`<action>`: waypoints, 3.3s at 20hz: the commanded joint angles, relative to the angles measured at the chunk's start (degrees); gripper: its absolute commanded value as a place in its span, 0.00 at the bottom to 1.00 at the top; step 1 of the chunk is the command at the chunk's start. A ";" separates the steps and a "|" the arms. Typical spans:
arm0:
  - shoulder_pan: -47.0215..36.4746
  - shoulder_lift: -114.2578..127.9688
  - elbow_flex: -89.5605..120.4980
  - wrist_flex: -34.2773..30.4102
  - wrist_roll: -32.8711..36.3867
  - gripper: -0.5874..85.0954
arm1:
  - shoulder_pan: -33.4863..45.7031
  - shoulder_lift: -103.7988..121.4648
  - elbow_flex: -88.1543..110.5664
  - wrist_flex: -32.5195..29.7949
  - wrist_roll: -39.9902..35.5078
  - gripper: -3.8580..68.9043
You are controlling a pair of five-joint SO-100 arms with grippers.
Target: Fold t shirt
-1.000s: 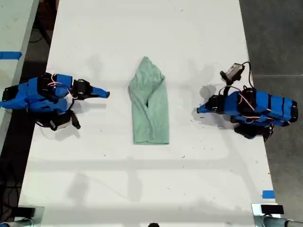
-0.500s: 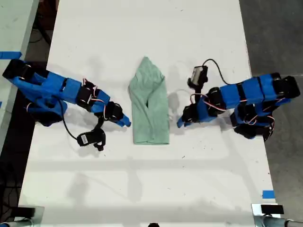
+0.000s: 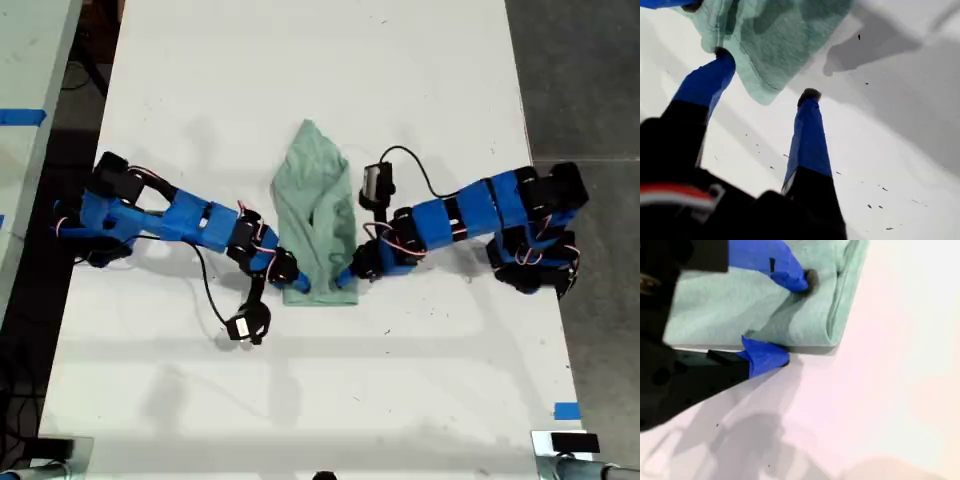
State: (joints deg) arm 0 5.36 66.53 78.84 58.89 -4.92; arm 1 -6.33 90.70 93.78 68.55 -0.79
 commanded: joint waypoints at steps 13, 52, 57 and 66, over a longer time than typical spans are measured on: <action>6.68 -8.00 -17.05 9.93 -0.70 0.00 | -5.62 -10.99 -8.96 -1.76 5.19 0.05; -14.15 113.38 81.04 -9.67 13.89 0.00 | 16.79 90.18 49.83 14.68 -9.67 0.06; -16.70 140.27 102.83 -8.35 18.63 0.00 | 19.86 110.65 79.37 8.61 -14.41 0.06; -16.35 139.83 105.64 -7.65 7.29 0.01 | 20.74 110.65 82.18 11.78 -0.26 0.14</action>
State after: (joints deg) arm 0 -10.90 206.10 183.16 51.77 8.61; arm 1 13.54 201.01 173.94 80.07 -2.64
